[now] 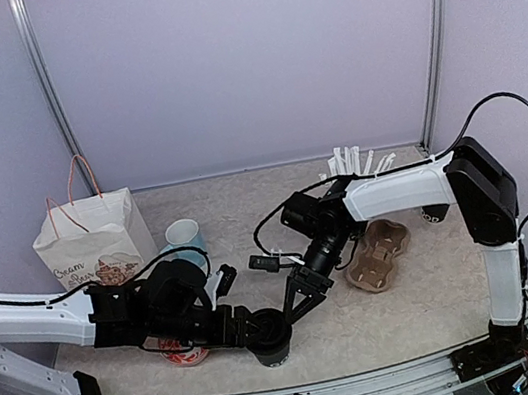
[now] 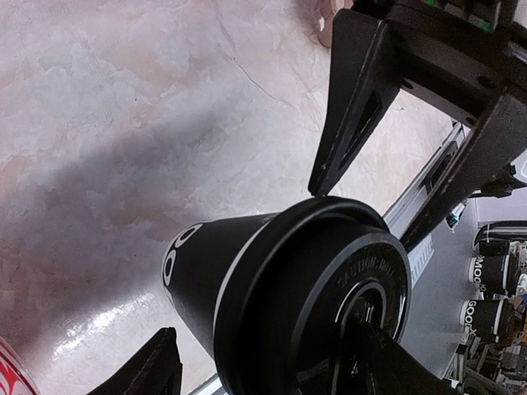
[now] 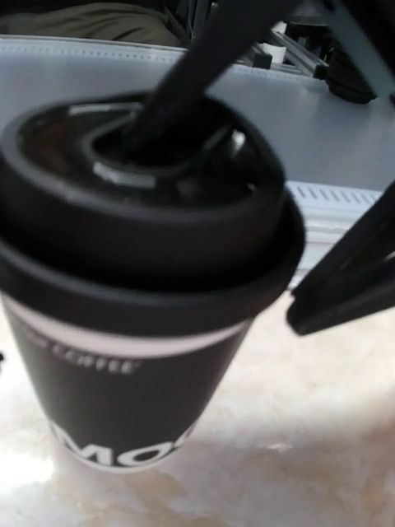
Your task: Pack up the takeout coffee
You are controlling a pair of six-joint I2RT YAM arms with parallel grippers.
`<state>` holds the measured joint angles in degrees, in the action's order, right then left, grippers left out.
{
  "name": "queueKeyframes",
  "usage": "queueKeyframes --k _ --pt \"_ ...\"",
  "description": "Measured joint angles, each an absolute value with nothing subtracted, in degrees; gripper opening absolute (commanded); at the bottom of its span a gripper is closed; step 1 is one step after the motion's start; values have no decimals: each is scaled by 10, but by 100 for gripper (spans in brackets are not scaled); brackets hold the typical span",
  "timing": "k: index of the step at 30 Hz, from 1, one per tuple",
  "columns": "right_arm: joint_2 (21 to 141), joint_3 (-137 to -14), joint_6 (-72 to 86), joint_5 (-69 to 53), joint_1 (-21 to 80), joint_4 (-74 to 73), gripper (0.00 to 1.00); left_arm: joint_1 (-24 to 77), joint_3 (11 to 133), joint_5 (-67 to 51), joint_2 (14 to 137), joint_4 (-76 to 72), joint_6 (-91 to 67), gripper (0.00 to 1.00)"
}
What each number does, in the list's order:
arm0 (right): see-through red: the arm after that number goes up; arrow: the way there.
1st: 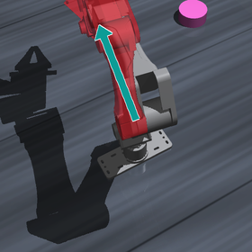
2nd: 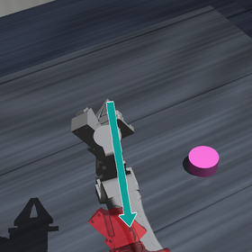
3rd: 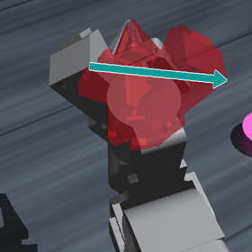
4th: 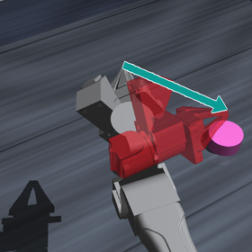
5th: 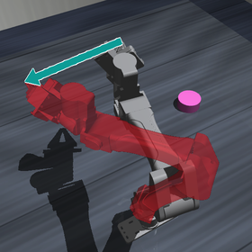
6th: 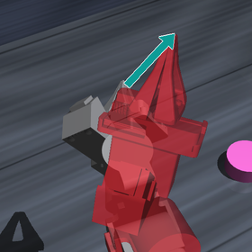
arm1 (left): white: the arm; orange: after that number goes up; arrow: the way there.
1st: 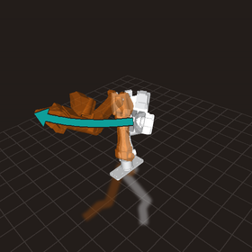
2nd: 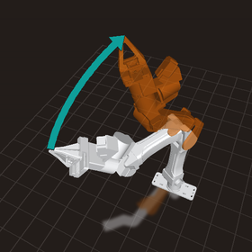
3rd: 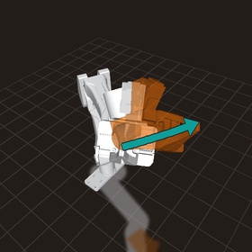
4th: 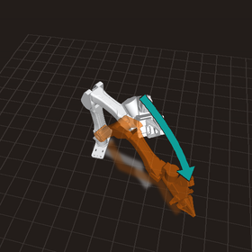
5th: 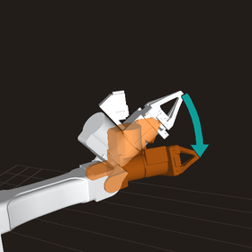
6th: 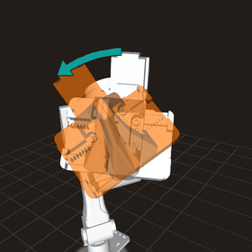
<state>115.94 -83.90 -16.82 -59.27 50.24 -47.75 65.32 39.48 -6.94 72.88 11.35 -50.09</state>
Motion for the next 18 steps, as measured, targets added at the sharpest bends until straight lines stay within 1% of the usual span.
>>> queueKeyframes --k 5,10,14,16,18 --pt "1170 -839 -151 -596 502 -483 37 652 395 -71 733 106 -495 68" --pt "1173 -839 -126 -596 502 -485 29 649 390 -72 735 94 -492 67" --pt "1176 -843 -109 -600 502 -491 26 648 387 -73 735 86 -492 66" --pt "1176 -846 -107 -601 502 -496 25 648 387 -73 735 84 -490 66" --pt "1176 -849 -110 -599 502 -500 27 648 387 -72 735 84 -487 67"
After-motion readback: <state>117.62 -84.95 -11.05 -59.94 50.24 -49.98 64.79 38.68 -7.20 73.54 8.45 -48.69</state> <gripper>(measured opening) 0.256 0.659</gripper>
